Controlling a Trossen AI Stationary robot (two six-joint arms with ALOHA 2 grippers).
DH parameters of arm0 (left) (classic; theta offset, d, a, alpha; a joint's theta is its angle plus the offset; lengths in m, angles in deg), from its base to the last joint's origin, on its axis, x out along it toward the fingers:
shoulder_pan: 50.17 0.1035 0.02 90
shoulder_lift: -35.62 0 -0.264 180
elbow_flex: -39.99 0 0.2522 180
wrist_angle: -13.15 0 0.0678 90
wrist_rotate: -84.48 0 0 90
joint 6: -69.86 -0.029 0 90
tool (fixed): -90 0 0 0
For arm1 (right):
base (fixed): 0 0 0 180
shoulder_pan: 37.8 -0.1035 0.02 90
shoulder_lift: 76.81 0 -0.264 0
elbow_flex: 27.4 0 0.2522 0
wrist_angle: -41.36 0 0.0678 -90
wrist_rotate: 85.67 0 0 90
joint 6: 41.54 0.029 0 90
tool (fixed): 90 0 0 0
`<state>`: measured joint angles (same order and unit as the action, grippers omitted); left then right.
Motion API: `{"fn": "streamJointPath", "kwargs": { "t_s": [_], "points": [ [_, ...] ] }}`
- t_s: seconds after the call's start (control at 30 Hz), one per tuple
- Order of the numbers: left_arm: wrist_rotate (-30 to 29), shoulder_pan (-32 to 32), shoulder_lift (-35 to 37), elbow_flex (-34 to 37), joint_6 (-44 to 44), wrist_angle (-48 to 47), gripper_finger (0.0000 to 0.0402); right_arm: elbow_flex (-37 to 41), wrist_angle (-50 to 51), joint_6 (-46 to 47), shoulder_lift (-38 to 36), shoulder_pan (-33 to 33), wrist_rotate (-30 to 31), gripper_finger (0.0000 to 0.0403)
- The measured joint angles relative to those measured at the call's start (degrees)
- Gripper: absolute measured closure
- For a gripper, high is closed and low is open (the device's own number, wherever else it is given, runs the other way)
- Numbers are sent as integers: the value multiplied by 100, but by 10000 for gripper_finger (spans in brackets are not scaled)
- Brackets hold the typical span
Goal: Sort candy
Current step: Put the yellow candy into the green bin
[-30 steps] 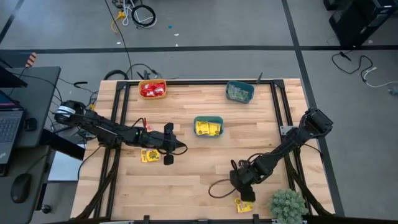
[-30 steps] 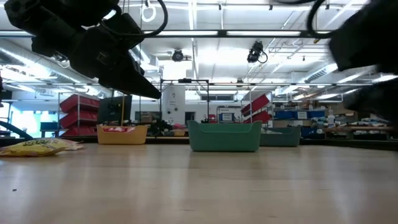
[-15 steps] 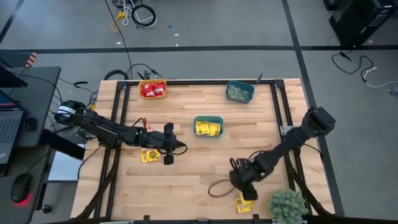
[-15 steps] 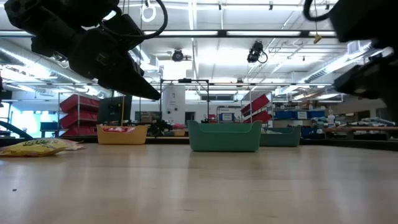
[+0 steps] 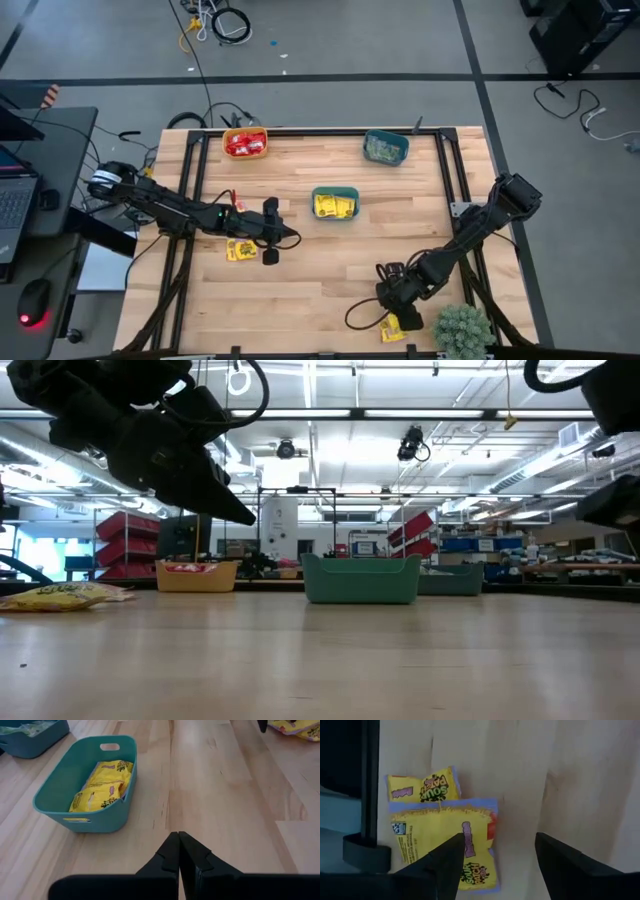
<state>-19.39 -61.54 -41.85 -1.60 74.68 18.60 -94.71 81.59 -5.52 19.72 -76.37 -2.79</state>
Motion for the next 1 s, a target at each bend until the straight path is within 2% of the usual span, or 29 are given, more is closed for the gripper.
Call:
{"fn": "streamJointPath", "kwargs": {
  "t_s": [0.2,0.43,0.53,0.67,0.8,0.9,1.0],
  "points": [
    [-204,1,0,0,-4,-102,397,144,-198,-6,0,51,50,174],
    [-255,0,0,0,11,-102,396,204,30,146,0,461,841,189],
    [-255,0,0,0,13,-106,396,174,164,317,-4,726,885,196],
    [-257,2,0,0,15,-113,396,-192,690,4,-11,890,756,192],
    [-255,0,0,0,33,-121,396,-558,1022,-527,-20,694,349,178],
    [-255,1,0,0,31,-135,396,-543,1051,-515,-11,424,6,170],
    [-255,0,0,0,11,-173,396,-447,1038,-425,84,246,-33,167]
  ]
}}
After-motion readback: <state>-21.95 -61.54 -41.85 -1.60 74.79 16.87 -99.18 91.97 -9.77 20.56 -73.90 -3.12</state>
